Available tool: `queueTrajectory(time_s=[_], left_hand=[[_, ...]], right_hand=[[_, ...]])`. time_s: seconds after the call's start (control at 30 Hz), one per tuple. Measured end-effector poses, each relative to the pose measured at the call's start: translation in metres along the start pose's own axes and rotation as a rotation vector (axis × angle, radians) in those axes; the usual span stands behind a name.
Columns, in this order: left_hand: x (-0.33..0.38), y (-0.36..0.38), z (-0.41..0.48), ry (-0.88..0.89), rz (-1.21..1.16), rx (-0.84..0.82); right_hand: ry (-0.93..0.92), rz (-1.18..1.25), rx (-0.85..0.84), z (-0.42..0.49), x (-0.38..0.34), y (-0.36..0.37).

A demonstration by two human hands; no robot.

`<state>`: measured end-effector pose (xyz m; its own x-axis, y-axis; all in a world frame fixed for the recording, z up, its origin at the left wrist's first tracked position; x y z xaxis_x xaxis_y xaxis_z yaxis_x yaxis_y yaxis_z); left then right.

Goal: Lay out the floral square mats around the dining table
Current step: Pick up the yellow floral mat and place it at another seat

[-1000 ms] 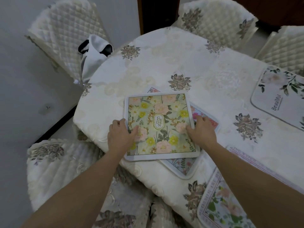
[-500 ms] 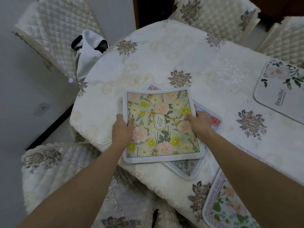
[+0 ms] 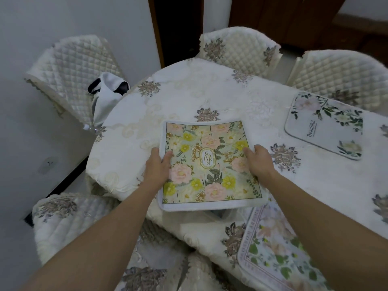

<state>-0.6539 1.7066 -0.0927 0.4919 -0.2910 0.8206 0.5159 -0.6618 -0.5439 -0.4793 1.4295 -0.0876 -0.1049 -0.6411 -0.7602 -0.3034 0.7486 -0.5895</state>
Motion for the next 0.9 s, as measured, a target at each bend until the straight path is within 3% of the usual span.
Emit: queueTrajectory(time_s=[0.27, 0.7, 0.9], left_hand=[[0.083, 0.045, -0.055, 0.120, -0.046, -0.070], [0.198, 0.182, -0.202, 0.305, 0.038, -0.253], [0.232, 0.240, -0.242, 0.343, -0.010, -0.428]], right_hand=[[0.029, 0.097, 0.119, -0.045, 0.033, -0.108], [0.122, 0.074, 0.333, -0.143, 0.167, -0.298], [0.206, 0.105, 0.459, -0.193, 0.216, -0.360]])
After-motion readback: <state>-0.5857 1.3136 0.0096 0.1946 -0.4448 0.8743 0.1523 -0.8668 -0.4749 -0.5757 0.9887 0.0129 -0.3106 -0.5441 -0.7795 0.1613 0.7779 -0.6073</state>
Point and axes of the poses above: each hand's wrist, its own z-axis towards the middle knuckle, its own y-axis out of the palm, x = y × z, the point moved 6 cm from there along z, towards the middle knuckle
